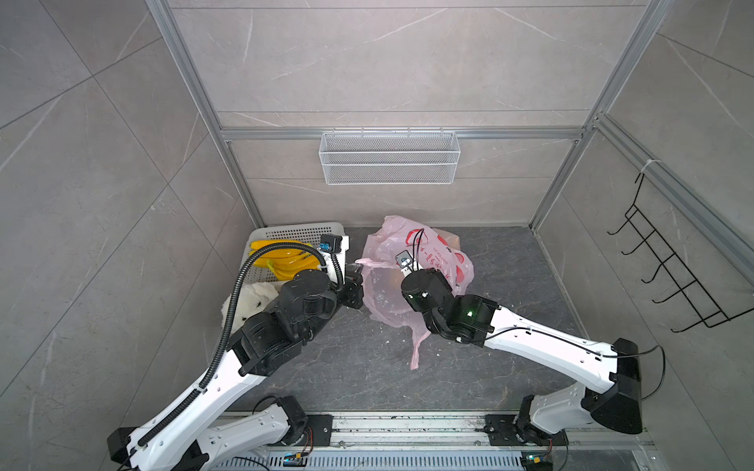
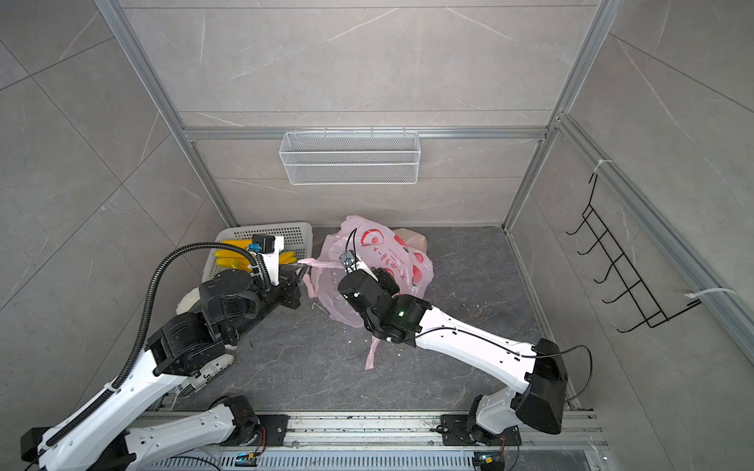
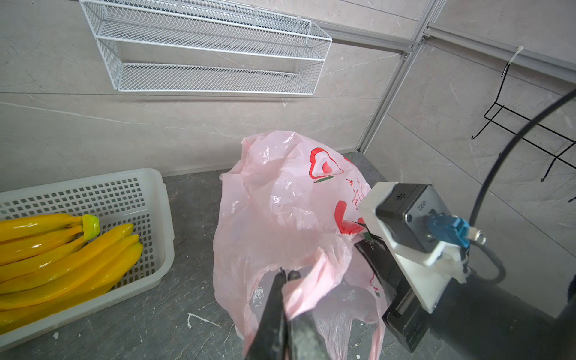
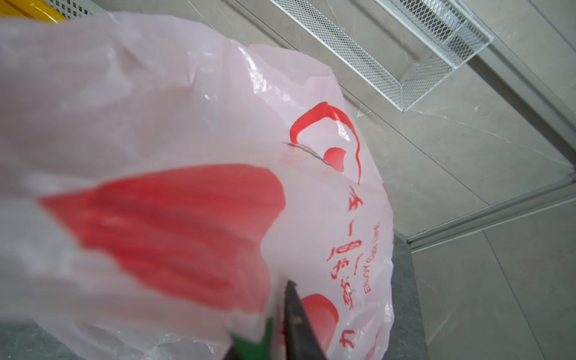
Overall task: Place the banana into a plastic bag & tie a knot
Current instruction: Open the plastic bag.
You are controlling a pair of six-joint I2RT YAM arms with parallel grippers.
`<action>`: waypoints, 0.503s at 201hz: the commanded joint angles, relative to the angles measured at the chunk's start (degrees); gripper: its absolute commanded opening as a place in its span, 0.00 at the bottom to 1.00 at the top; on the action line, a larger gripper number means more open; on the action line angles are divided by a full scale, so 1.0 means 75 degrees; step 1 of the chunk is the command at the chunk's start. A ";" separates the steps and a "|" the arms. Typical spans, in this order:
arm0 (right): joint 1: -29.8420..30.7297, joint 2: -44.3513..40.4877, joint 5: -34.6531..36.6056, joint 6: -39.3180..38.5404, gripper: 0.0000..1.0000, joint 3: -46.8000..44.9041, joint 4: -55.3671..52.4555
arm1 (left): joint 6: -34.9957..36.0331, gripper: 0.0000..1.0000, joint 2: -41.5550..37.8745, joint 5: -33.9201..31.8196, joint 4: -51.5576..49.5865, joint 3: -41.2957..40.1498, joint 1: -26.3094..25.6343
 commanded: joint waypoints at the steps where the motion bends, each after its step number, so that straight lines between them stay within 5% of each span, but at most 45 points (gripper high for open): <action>1: -0.0024 -0.0348 -0.0218 0.0257 0.02 0.0049 -0.0514 | 0.0292 0.00 0.0185 -0.0382 0.0000 0.0538 0.0064; 32: 0.0071 -0.0681 -0.0977 0.0785 0.00 0.0412 -0.1769 | 0.0562 0.00 0.0770 -0.0349 -0.0001 0.1040 0.0387; 101: 0.0258 -0.0910 -0.2059 0.2332 0.00 0.1731 -0.4097 | 0.0305 0.00 0.2763 0.2399 0.0461 0.1918 0.2824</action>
